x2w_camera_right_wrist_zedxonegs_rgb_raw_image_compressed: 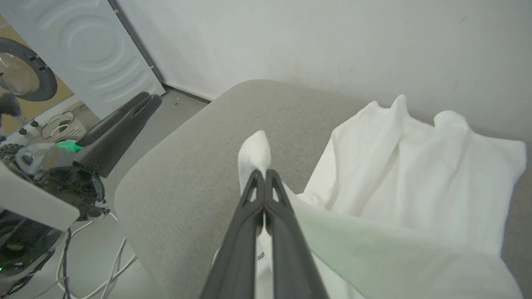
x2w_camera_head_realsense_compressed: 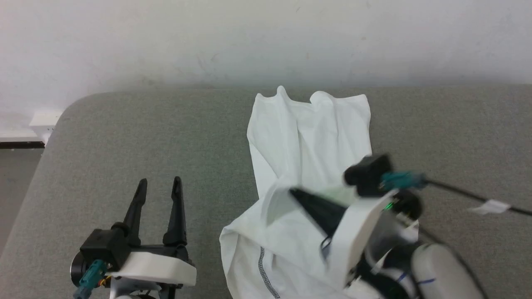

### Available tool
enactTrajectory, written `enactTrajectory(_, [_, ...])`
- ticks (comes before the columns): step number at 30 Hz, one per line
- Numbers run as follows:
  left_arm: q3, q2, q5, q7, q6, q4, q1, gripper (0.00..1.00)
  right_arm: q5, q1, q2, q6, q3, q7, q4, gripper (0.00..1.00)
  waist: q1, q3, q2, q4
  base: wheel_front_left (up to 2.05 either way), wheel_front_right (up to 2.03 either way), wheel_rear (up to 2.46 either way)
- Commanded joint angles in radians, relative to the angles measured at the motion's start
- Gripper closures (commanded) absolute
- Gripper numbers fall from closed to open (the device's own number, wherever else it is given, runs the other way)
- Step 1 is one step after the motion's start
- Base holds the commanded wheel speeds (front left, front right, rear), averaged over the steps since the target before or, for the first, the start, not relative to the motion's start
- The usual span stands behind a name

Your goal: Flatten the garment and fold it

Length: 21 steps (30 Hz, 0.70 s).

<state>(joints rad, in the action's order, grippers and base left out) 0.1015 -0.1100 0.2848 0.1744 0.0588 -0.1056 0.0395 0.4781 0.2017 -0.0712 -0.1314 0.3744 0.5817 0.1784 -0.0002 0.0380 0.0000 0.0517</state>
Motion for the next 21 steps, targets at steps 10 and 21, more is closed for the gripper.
enactTrajectory(10, [0.031,0.000,0.012,-0.008,-0.005,0.030,0.004,0.00,0.100,0.016,0.021,0.001,0.182,-0.204,-0.318,1.00,0.0002,0.006,0.0000,0.030,0.00,0.00,0.00])
enactTrajectory(21, [0.044,0.006,0.024,0.015,-0.007,0.088,-0.012,0.00,0.207,0.149,0.021,0.001,0.397,-0.450,-0.662,0.00,0.0002,0.026,0.0000,0.055,0.00,0.00,0.00])
